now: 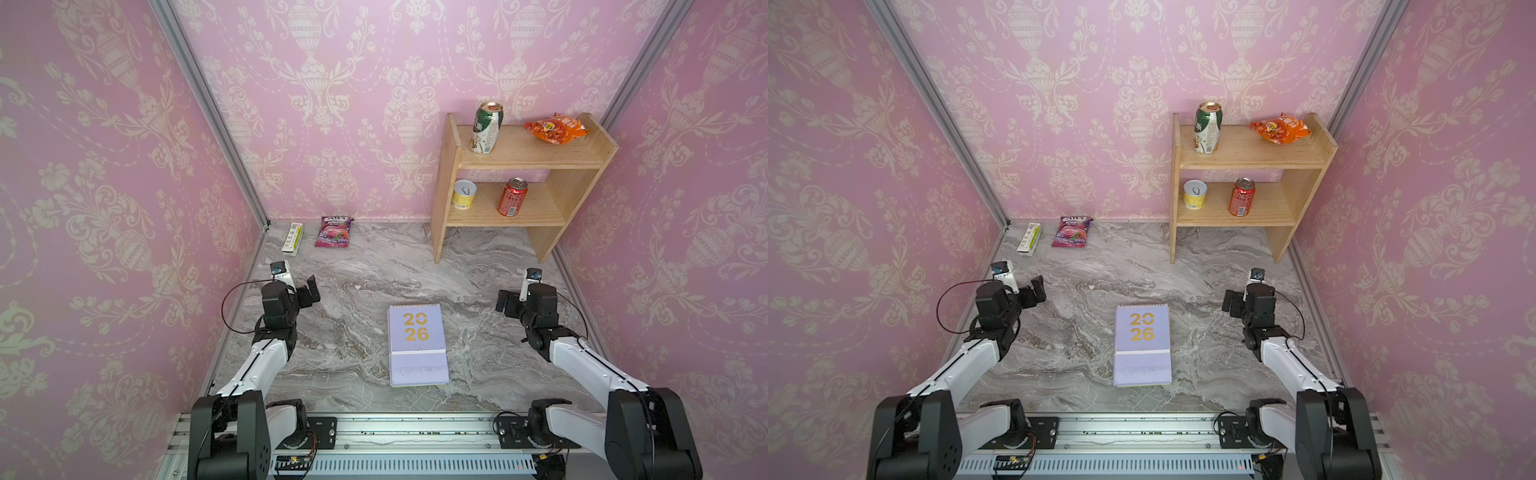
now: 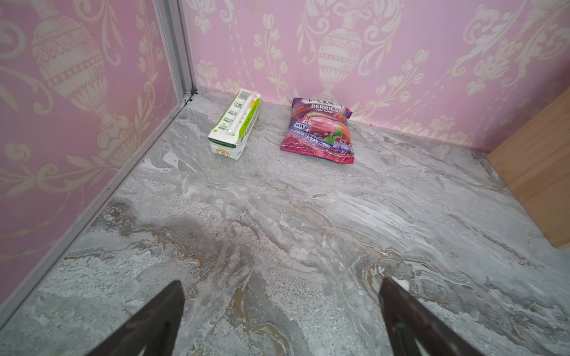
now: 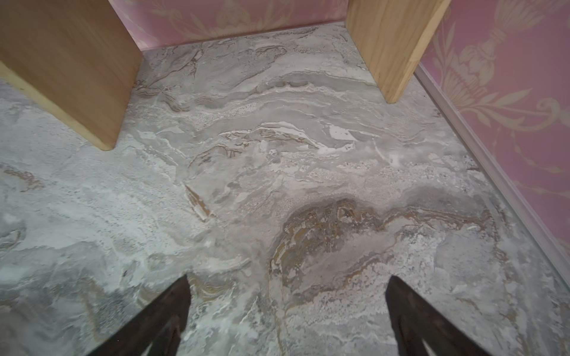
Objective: Stack the calendars
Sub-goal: Reset both arms
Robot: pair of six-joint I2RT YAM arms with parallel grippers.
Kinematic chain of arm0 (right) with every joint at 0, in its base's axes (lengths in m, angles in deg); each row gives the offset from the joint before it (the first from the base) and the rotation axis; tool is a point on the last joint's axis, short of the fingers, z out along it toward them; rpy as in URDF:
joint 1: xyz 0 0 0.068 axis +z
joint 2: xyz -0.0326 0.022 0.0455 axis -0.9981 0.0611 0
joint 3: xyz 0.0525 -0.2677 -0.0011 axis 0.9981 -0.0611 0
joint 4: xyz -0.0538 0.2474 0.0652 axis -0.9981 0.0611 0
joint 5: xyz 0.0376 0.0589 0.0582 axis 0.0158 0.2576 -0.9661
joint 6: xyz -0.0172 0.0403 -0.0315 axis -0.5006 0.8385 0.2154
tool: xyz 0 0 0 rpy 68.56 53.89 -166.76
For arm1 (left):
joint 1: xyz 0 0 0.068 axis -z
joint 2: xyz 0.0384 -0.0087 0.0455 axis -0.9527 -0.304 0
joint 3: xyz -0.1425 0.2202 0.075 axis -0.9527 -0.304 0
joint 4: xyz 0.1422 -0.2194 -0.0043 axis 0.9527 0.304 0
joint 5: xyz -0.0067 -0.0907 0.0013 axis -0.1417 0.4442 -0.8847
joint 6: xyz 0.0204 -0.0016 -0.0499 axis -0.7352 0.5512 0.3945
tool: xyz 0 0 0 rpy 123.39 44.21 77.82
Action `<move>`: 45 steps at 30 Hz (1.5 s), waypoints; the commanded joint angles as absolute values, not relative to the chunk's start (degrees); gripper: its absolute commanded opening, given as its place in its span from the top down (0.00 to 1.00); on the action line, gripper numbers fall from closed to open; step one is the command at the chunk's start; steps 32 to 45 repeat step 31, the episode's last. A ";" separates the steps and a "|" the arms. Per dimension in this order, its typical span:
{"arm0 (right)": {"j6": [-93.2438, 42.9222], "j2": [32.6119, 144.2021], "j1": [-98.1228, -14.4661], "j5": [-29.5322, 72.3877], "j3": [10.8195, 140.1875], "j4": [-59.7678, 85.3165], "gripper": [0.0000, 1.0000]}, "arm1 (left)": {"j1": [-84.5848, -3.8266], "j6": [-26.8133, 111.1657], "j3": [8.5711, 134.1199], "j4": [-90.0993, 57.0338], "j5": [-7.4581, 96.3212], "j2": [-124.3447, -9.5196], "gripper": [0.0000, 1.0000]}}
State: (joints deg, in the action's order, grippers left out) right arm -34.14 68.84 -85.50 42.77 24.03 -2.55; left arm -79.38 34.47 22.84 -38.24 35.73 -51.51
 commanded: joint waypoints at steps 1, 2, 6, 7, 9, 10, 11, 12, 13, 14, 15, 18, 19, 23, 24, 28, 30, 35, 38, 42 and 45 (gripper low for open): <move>-37.58 73.02 -86.53 41.03 22.42 -20.02 0.00 | -79.60 33.60 19.73 -48.72 34.91 -55.93 0.01; -36.75 74.62 -87.32 38.65 22.32 -21.65 0.00 | -79.60 33.74 19.27 -50.68 35.49 -57.54 0.01; -38.36 82.12 -87.46 34.08 22.16 -28.04 0.00 | -79.60 33.64 18.71 -56.09 37.08 -63.90 0.01; -38.76 84.66 -87.25 33.73 22.58 -29.11 0.00 | -79.59 33.48 18.40 -58.00 37.62 -65.46 0.01; -40.91 85.79 -85.80 33.62 22.81 -29.68 0.00 | -79.60 33.04 19.79 -55.02 38.20 -65.70 0.01; -40.85 85.98 -85.49 34.04 22.53 -30.61 0.00 | -79.60 32.48 20.23 -54.69 38.02 -65.81 0.01; -40.73 85.87 -85.52 34.21 22.52 -30.32 0.00 | -79.60 31.90 19.84 -57.09 37.59 -66.65 0.01; -40.74 86.01 -85.53 34.22 22.48 -30.52 0.00 | -79.60 30.93 19.30 -60.05 37.44 -67.53 0.01; -40.76 85.92 -85.53 34.24 22.51 -30.42 0.00 | -79.64 30.74 18.99 -63.32 36.80 -69.32 0.01; -40.72 85.93 -85.52 34.31 22.55 -30.49 0.00 | -80.07 31.10 20.04 -62.25 37.87 -71.35 0.01; -40.81 85.86 -85.47 34.24 22.49 -30.49 0.00 | -79.85 30.30 20.60 -63.69 39.11 -73.21 0.01; -40.71 85.91 -85.47 34.13 22.48 -30.43 0.00 | -78.15 28.27 20.01 -65.64 38.06 -74.79 0.01; -40.75 85.87 -85.52 34.14 22.55 -30.40 0.00 | -78.11 28.50 19.11 -67.51 37.60 -75.31 0.01; -40.78 85.87 -85.48 34.21 22.48 -30.43 0.00 | -78.28 29.79 17.95 -70.05 34.94 -76.22 0.01; -40.71 85.97 -85.50 34.11 22.57 -30.47 0.00 | -78.28 29.66 18.03 -70.44 34.76 -76.51 0.01; -40.68 86.02 -85.73 33.77 22.67 -30.13 0.00 | -78.19 30.50 15.87 -75.35 32.21 -76.93 0.01; -42.06 85.72 -85.00 33.26 22.33 -30.57 0.00 | -78.19 30.28 14.58 -79.13 33.39 -77.79 0.01; -42.18 85.32 -84.73 33.27 21.83 -31.04 0.00 | -78.19 30.07 13.92 -80.60 33.76 -77.81 0.01; -42.18 85.32 -84.73 33.27 21.83 -31.04 0.00 | -78.19 30.07 13.92 -80.60 33.76 -77.81 0.01; -42.18 85.32 -84.73 33.27 21.83 -31.04 0.00 | -78.19 30.07 13.92 -80.60 33.76 -77.81 0.01; -42.18 85.32 -84.73 33.27 21.83 -31.04 0.00 | -78.19 30.07 13.92 -80.60 33.76 -77.81 0.01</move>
